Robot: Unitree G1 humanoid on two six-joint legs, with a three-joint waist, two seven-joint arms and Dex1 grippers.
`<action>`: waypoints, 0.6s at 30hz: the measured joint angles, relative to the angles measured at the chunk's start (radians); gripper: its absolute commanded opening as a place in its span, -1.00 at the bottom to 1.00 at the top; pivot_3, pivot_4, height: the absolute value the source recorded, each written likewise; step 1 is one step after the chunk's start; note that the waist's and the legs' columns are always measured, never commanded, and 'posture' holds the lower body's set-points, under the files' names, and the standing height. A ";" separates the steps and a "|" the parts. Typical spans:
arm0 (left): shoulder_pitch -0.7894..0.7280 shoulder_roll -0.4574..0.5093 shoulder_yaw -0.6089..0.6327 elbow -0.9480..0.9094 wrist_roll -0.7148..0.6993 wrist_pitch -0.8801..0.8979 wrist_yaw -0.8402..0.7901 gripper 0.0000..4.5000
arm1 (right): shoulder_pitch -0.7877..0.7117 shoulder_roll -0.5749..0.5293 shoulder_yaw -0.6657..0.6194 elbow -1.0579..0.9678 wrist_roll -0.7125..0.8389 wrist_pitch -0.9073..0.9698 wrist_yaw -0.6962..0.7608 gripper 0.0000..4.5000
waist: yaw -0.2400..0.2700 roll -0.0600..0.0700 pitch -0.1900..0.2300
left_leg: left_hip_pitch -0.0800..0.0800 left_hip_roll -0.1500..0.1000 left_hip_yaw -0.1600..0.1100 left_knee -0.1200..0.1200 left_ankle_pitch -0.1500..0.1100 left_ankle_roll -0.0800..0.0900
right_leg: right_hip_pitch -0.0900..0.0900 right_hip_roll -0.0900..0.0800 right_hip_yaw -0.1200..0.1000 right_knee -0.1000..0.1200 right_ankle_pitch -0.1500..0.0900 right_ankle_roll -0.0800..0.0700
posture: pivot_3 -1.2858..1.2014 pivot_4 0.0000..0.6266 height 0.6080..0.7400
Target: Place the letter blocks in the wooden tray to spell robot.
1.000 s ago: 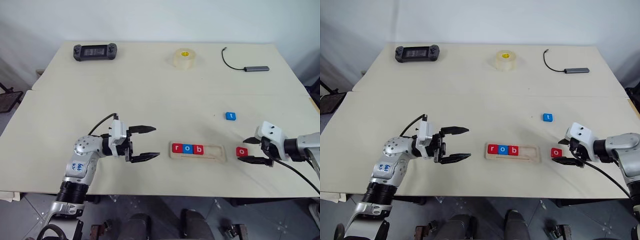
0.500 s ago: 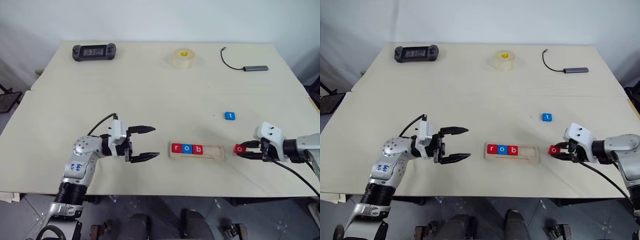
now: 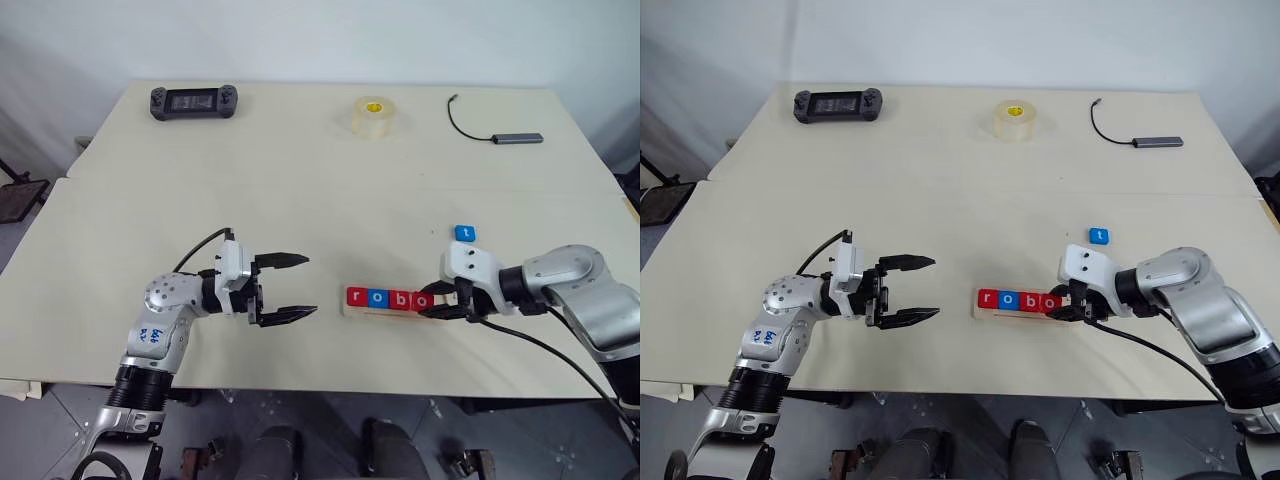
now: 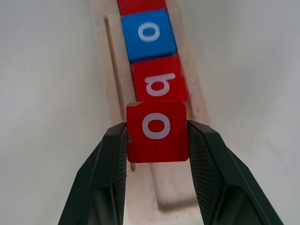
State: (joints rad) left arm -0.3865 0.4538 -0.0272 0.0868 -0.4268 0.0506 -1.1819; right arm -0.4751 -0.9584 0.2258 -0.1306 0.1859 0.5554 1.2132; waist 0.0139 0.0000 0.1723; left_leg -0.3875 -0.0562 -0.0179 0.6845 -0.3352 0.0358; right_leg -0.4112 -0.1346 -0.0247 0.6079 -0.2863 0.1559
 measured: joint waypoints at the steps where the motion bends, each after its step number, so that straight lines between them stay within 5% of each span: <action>1: 0.000 -0.001 0.000 -0.001 0.000 0.000 0.002 1.00 | -0.004 0.001 0.006 0.012 -0.009 -0.013 0.000 -0.36 | 0.001 0.000 0.000 | 0.000 0.000 0.000 0.000 0.000 0.000 | 0.000 0.000 0.000 0.000 0.000 0.000 | 0.03 -0.52 1.00; 13: 0.011 -0.001 0.001 -0.001 0.000 -0.011 0.015 1.00 | -0.015 0.005 0.009 0.062 -0.031 -0.075 0.019 -0.36 | 0.000 0.000 0.000 | 0.000 0.000 0.000 0.000 0.000 0.000 | 0.000 0.001 0.000 0.000 0.000 0.000 | 0.03 -0.52 1.00; 18: 0.015 -0.002 0.004 -0.001 0.000 -0.020 0.018 1.00 | -0.030 0.026 0.009 0.068 -0.034 -0.069 0.018 0.43 | -0.001 0.000 0.000 | 0.000 0.000 0.000 0.000 0.000 0.000 | 0.000 0.001 0.000 0.000 0.000 0.000 | 0.03 -0.52 1.00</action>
State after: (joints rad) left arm -0.3719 0.4522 -0.0230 0.0860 -0.4268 0.0304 -1.1637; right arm -0.5050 -0.9323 0.2348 -0.0627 0.1520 0.4861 1.2316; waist 0.0130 0.0000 0.1722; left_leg -0.3874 -0.0558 -0.0177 0.6845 -0.3351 0.0358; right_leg -0.4115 -0.1340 -0.0248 0.6083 -0.2863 0.1559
